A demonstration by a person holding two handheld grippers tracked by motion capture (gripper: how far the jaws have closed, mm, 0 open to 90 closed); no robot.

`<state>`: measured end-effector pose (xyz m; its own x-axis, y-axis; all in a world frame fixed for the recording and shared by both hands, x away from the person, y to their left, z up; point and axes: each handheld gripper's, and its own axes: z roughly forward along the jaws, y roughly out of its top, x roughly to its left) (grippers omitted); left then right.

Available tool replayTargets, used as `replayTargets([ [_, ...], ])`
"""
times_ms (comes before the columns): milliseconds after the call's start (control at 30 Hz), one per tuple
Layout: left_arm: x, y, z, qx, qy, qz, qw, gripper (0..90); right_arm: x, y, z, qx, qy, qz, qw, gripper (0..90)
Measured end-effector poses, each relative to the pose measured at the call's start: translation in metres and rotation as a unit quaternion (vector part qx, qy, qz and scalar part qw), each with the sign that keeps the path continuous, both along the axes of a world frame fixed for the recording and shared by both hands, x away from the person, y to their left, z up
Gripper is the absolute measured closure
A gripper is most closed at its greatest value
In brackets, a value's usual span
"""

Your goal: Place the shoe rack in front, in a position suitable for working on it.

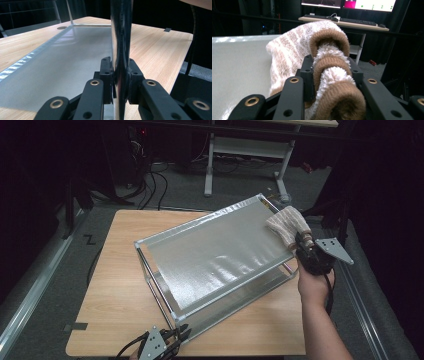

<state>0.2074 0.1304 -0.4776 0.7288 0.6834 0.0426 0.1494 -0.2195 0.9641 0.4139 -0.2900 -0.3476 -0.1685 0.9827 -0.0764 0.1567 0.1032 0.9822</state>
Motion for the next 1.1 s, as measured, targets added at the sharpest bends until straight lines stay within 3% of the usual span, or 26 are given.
replayTargets([
  [100, 0.000, 0.000, 0.000, 0.001, 0.001, 0.000, 1.0000, 78.7, -0.003, 0.000, 0.004, -0.004, -0.013, -0.003, 0.9999, 67.5],
  [233, 0.000, -0.001, 0.000, -0.001, 0.003, 0.000, 1.0000, 78.6, -0.001, -0.001, 0.001, -0.002, 0.001, -0.001, 1.0000, 67.7],
  [433, 0.001, -0.001, -0.001, -0.001, 0.003, -0.001, 1.0000, 78.5, -0.011, 0.017, -0.006, -0.008, 0.000, 0.035, 0.9994, 67.9],
  [667, 0.001, -0.001, 0.000, 0.000, 0.003, -0.001, 1.0000, 78.4, -0.037, 0.051, -0.009, -0.011, -0.008, 0.087, 0.9961, 67.9],
  [833, 0.001, -0.001, 0.000, 0.002, 0.002, -0.001, 1.0000, 78.4, -0.060, 0.081, -0.010, -0.013, -0.012, 0.132, 0.9911, 67.9],
  [1100, 0.000, -0.002, 0.000, 0.003, 0.001, -0.001, 1.0000, 79.1, -0.096, 0.130, -0.014, -0.012, -0.023, 0.205, 0.9785, 67.9],
])
